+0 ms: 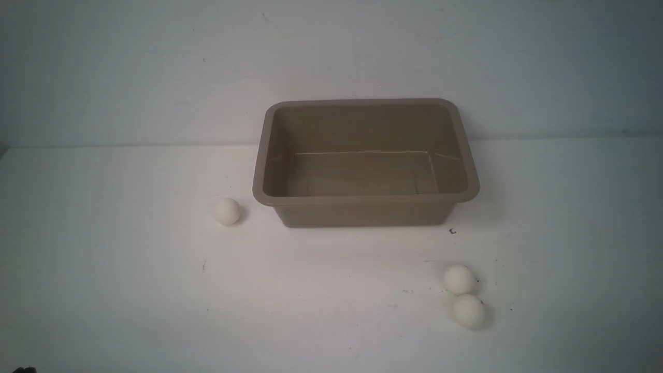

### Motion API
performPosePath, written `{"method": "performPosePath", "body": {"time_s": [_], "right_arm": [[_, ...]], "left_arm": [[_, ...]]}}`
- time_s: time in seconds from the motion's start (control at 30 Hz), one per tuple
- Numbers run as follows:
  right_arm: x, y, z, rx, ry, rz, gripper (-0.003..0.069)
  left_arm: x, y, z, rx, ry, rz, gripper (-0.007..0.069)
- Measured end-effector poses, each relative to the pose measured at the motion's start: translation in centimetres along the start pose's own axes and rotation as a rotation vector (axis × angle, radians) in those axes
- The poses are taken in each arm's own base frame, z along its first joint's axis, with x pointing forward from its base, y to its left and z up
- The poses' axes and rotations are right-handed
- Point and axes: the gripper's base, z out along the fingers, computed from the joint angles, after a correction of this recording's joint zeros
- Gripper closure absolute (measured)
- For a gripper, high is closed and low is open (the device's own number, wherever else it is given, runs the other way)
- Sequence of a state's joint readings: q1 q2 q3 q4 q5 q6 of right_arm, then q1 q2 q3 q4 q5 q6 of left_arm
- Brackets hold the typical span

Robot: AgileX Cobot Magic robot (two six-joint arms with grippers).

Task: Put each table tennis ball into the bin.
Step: Use the right arm to clamp the table tennis ball closest to it

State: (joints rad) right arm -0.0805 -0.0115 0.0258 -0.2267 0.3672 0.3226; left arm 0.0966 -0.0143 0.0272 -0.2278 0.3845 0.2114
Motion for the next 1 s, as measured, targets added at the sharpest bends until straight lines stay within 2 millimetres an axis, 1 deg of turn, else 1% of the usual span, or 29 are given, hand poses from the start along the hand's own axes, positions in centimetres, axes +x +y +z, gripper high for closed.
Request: {"method": "performPosePath", "body": {"time_s": [0.87, 1.0], "right_arm": [[0.0, 0.0, 0.0, 0.0, 0.0, 0.0, 0.0667], [0.01, 0.14, 0.0, -0.025, 0.002, -0.006, 0.0667]], "left_arm": [[0.0, 0.0, 0.0, 0.0, 0.0, 0.0, 0.0629], [0.0, 0.0, 0.0, 0.0, 0.0, 0.0, 0.0629]]}}
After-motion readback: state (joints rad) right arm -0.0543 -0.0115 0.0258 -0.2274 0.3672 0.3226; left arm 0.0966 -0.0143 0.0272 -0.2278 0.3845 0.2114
